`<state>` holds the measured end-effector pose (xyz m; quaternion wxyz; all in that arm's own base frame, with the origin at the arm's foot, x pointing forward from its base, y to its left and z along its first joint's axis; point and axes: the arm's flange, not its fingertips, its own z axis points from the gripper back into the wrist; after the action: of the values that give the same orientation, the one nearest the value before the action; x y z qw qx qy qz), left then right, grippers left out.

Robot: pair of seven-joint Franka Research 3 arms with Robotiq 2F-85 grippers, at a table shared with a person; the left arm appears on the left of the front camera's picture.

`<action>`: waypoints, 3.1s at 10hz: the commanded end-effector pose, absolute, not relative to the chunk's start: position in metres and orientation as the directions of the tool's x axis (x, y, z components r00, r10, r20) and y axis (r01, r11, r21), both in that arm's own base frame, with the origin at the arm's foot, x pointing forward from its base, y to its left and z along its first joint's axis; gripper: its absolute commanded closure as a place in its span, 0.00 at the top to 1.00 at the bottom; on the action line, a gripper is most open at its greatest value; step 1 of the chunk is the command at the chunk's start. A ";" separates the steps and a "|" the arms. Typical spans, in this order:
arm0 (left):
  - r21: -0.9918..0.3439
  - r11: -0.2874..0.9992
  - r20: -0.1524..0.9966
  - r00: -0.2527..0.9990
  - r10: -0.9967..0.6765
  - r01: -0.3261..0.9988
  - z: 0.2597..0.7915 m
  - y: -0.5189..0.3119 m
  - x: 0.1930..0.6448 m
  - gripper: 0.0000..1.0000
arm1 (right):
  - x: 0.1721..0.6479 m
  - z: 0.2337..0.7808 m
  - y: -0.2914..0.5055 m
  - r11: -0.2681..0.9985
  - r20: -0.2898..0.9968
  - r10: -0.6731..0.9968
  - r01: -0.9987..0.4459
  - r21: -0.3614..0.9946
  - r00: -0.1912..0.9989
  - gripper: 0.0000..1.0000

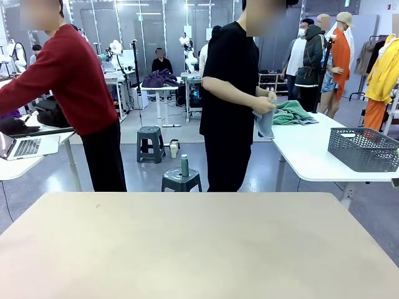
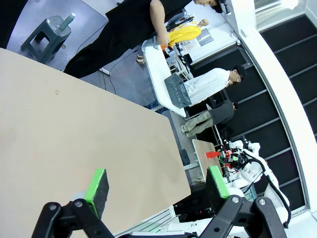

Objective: Fold the towels and place them in the basket.
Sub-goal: When a person lays out a Towel with hook on the table, fold it in half twice.

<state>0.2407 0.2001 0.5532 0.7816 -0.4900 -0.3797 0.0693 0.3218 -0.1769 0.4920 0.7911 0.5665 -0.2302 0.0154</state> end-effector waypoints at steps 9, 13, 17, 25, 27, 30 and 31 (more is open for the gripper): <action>-0.815 0.503 0.539 0.694 0.478 0.287 0.556 0.201 0.243 1.00 | 0.321 0.493 -0.177 0.350 0.386 -0.236 -0.293 0.890 0.892 1.00; -0.815 0.503 0.539 0.694 0.478 0.287 0.556 0.201 0.243 1.00 | 0.321 0.493 -0.177 0.350 0.386 -0.236 -0.293 0.890 0.892 1.00; -0.815 0.503 0.539 0.694 0.478 0.287 0.556 0.201 0.243 1.00 | 0.321 0.493 -0.177 0.350 0.386 -0.236 -0.293 0.890 0.892 1.00; -0.815 0.503 0.539 0.694 0.478 0.287 0.556 0.201 0.243 1.00 | 0.321 0.493 -0.177 0.350 0.386 -0.236 -0.293 0.890 0.892 1.00; -0.815 0.503 0.539 0.694 0.478 0.287 0.556 0.201 0.243 1.00 | 0.321 0.493 -0.177 0.350 0.386 -0.236 -0.293 0.890 0.892 1.00; -0.815 0.503 0.539 0.694 0.478 0.287 0.556 0.201 0.243 1.00 | 0.321 0.493 -0.177 0.350 0.386 -0.236 -0.293 0.890 0.892 1.00; -0.815 0.503 0.539 0.694 0.478 0.287 0.556 0.201 0.243 1.00 | 0.321 0.493 -0.177 0.350 0.386 -0.236 -0.293 0.890 0.892 1.00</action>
<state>0.2407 0.2001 0.5533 0.7816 -0.4900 -0.3797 0.0693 0.3218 -0.1769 0.4920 0.7911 0.5665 -0.2302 0.0154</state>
